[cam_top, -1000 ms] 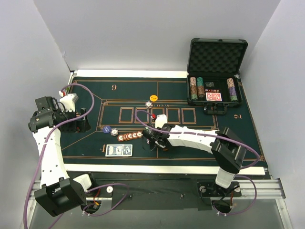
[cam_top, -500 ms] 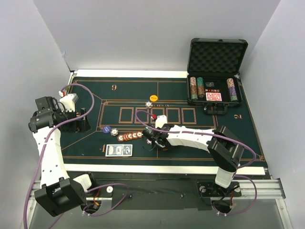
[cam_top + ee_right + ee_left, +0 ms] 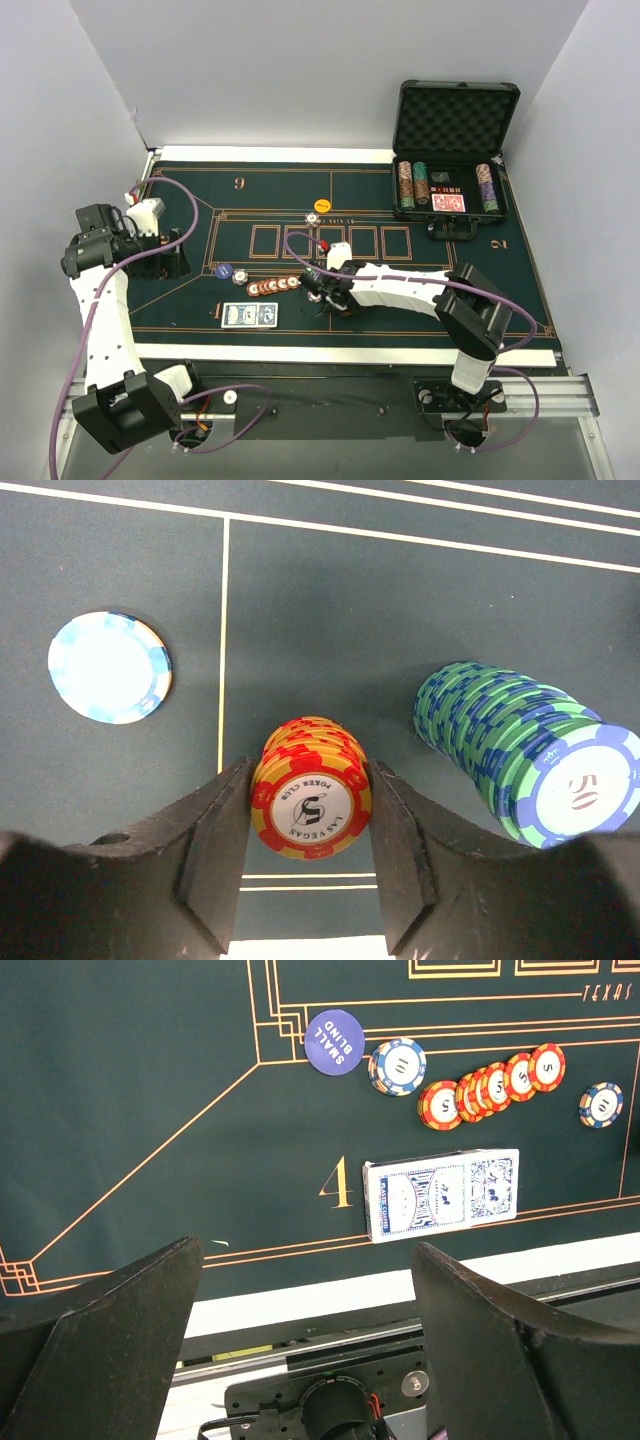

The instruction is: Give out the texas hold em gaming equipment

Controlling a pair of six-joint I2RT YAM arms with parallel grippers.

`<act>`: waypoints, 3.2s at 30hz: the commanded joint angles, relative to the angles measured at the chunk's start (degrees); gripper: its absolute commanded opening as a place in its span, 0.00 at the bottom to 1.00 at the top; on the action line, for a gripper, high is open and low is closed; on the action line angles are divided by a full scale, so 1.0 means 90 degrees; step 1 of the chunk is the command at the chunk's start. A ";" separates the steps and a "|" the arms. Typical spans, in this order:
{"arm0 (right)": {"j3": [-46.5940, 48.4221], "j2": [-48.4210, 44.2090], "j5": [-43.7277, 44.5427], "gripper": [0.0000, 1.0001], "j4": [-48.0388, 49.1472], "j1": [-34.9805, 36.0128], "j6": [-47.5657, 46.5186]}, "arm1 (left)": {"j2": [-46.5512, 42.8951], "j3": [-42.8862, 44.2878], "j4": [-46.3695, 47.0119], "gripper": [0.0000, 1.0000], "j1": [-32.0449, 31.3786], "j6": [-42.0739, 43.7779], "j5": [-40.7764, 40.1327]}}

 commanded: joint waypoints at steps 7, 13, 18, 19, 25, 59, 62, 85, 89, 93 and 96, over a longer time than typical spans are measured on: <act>0.0016 -0.0268 0.0183 0.38 -0.0247 -0.0005 0.0064 | -0.0113 -0.0018 0.0123 0.96 0.0053 0.0080 -0.0043; 0.0192 -0.0503 0.0349 0.38 -0.0492 -0.0005 -0.0053 | -0.0103 -0.0028 0.0133 0.96 0.0053 0.0079 -0.0034; 0.0377 -0.0698 0.0408 0.37 -0.0658 -0.0005 -0.0112 | -0.0103 -0.0038 0.0142 0.96 0.0053 0.0079 -0.0024; 0.0416 -0.0708 0.0417 0.37 -0.0668 -0.0005 -0.0151 | -0.0113 -0.0038 0.0152 0.96 0.0044 0.0079 -0.0024; 0.0953 -0.0650 0.0369 0.37 -0.0922 -0.0180 -0.0414 | -0.0103 -0.0009 0.0142 0.96 0.0044 0.0079 -0.0034; 0.6715 0.4320 -0.1194 0.39 -0.1098 -0.3169 -0.1899 | 0.0454 0.0118 0.0211 0.96 0.0044 0.0392 0.0338; 0.6638 0.4341 -0.1233 0.57 -0.1098 -0.3189 -0.1860 | 0.0463 0.0109 0.0191 0.96 0.0043 0.0373 0.0347; 0.2985 0.1654 -0.1300 0.72 0.0366 -0.1100 -0.0659 | 0.0161 0.0148 -0.0004 0.96 0.0131 0.0148 0.0142; 0.3004 0.2006 -0.1604 0.72 0.0485 -0.0651 -0.0435 | 0.0083 0.0148 -0.0053 0.96 0.0131 0.0187 0.0074; 0.3160 0.2221 -0.1614 0.72 0.0348 -0.0484 -0.0327 | 0.0014 0.0167 -0.0092 0.96 0.0151 0.0226 0.0015; 0.3238 0.2338 -0.1594 0.70 0.0270 -0.0474 -0.0268 | 0.0014 0.0206 -0.0121 0.96 0.0180 0.0255 0.0025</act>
